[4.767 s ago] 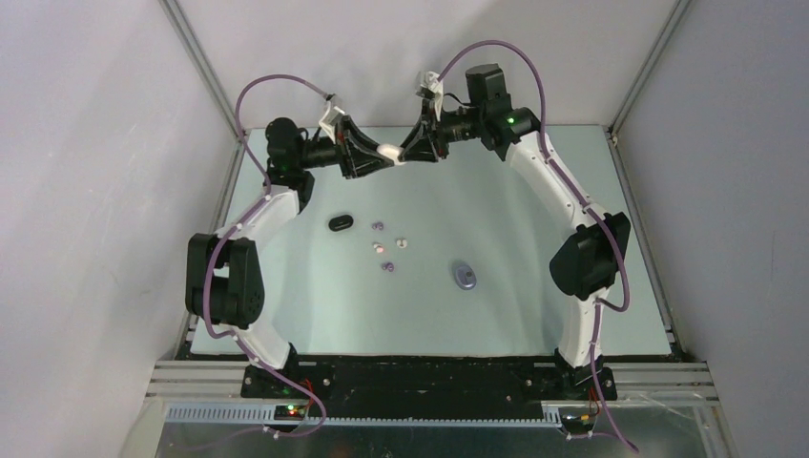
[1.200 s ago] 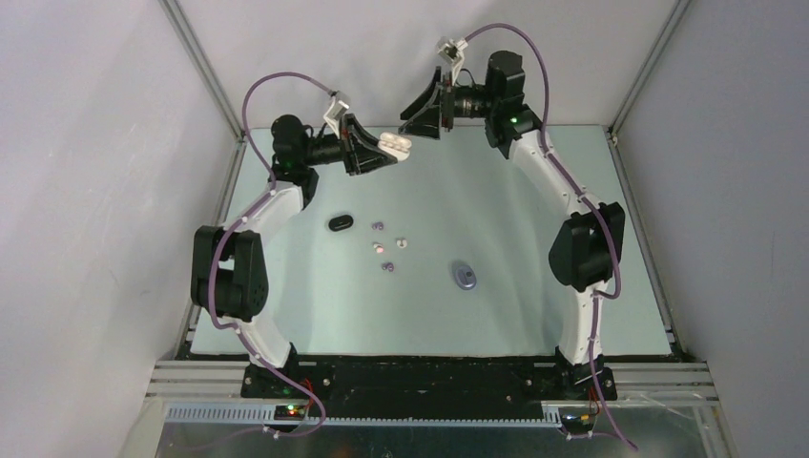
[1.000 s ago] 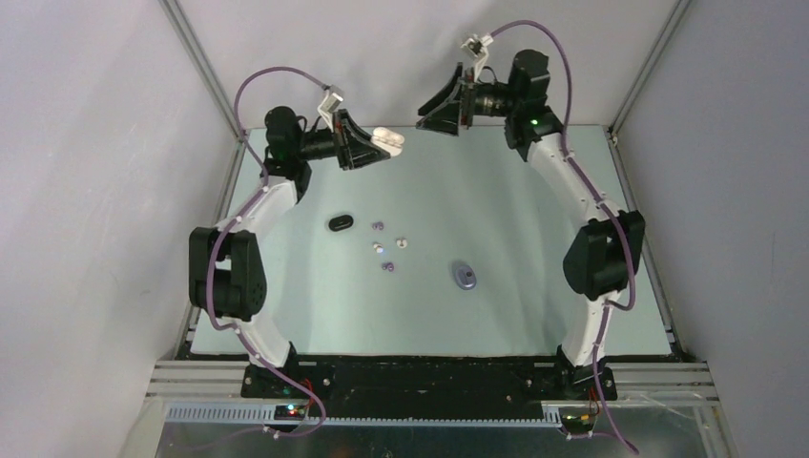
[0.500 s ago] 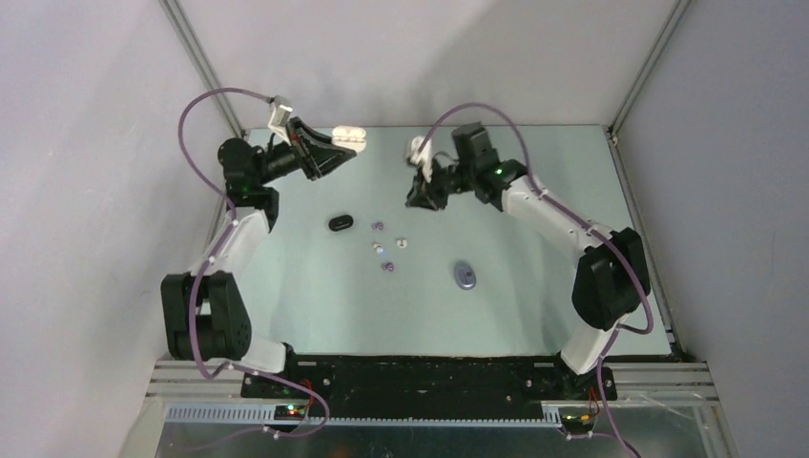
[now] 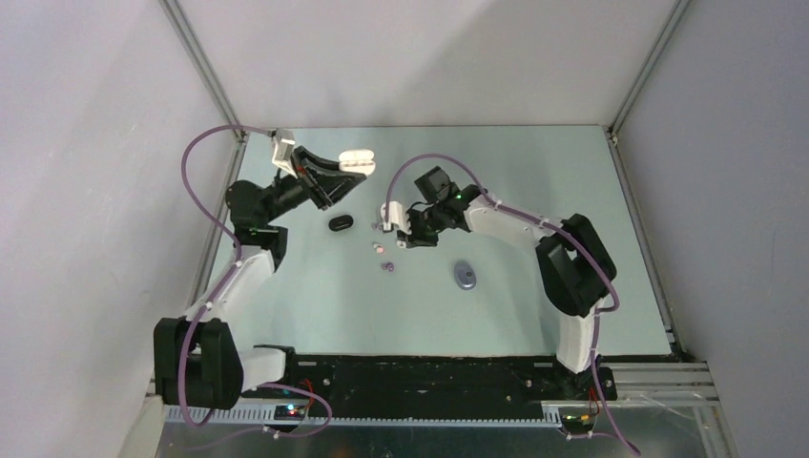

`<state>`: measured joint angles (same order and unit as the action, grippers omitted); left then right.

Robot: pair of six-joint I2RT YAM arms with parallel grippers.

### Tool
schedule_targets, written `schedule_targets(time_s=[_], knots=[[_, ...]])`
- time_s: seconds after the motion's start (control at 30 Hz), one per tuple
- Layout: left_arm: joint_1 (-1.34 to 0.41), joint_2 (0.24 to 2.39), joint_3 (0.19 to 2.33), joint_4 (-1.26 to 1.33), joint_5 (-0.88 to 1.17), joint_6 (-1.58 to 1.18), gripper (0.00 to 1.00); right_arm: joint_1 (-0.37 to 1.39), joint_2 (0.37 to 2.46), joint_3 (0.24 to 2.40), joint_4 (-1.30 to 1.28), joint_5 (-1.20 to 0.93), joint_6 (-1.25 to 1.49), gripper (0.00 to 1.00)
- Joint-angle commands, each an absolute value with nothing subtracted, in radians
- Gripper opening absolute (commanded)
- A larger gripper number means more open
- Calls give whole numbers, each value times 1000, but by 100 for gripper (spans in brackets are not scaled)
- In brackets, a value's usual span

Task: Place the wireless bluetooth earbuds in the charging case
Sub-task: Pick up the left earbud from the center of the board.

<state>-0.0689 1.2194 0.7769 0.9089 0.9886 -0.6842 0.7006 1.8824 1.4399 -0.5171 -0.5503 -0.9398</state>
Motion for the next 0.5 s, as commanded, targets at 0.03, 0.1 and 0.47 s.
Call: schedule_targets(time_s=[0.03, 0.1, 0.47], knots=[[-80, 1175, 754, 969, 945, -720, 0, 731, 1952, 1449, -449, -483, -1026, 15], [-83, 1169, 751, 973, 939, -726, 0, 733, 1973, 1459, -441, -474, -1032, 15], [-84, 1167, 747, 974, 936, -733, 0, 744, 2062, 1541, -440, -455, -1033, 19]])
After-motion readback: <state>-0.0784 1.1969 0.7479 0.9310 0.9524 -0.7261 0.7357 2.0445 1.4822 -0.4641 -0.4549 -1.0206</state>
